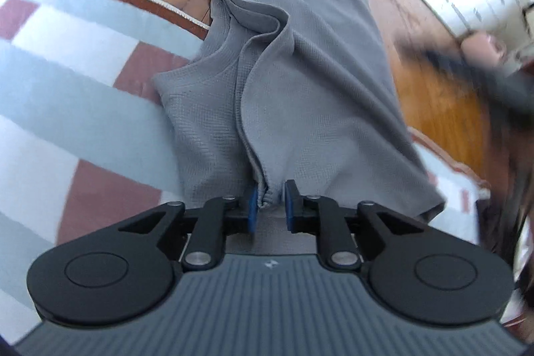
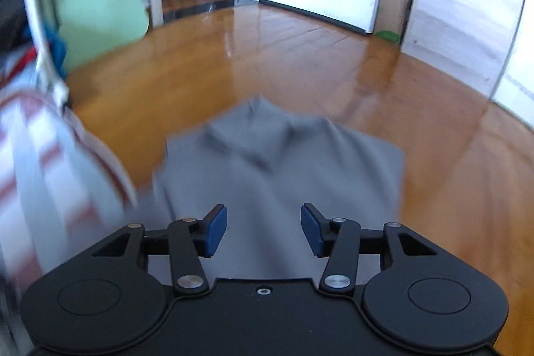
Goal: Fold clothes
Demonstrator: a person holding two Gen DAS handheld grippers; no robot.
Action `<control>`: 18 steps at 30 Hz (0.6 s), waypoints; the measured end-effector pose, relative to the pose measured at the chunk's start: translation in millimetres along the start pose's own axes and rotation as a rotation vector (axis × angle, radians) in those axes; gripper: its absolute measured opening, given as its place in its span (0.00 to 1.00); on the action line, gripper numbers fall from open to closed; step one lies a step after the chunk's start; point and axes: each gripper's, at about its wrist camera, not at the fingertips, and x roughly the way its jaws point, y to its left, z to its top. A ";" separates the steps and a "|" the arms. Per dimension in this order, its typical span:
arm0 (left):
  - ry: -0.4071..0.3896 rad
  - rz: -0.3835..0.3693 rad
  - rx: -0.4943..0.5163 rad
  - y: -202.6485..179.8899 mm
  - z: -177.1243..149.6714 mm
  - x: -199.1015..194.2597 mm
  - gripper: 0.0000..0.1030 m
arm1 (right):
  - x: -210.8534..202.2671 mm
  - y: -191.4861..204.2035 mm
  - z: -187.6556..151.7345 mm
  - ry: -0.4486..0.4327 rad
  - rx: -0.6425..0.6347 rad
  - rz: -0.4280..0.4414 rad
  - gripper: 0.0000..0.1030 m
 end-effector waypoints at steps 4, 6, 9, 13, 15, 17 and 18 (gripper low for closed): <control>0.000 -0.023 -0.036 -1.5 8.7 5.3 0.37 | -57.8 -13.8 -75.1 0.036 -0.037 -0.053 0.53; 0.001 -0.002 -0.039 -4.6 11.2 9.7 0.37 | -84.6 -21.5 -107.6 0.073 0.005 -0.054 0.53; -0.004 0.019 -0.040 -10.0 13.9 14.6 0.37 | -105.6 -17.6 -140.1 0.114 0.023 -0.016 0.52; -0.026 0.125 0.062 -24.5 12.3 16.0 0.12 | -95.0 -5.6 -149.8 0.118 0.012 -0.024 0.50; -0.059 0.183 0.191 -40.5 9.2 10.0 0.10 | -88.5 1.6 -148.8 0.082 0.006 -0.022 0.49; -0.095 0.147 0.252 -53.2 5.5 3.3 0.10 | -81.4 7.2 -152.1 0.051 -0.018 -0.010 0.38; -0.112 0.128 0.281 -59.3 3.7 0.1 0.10 | -76.3 11.4 -151.6 0.049 -0.045 -0.025 0.32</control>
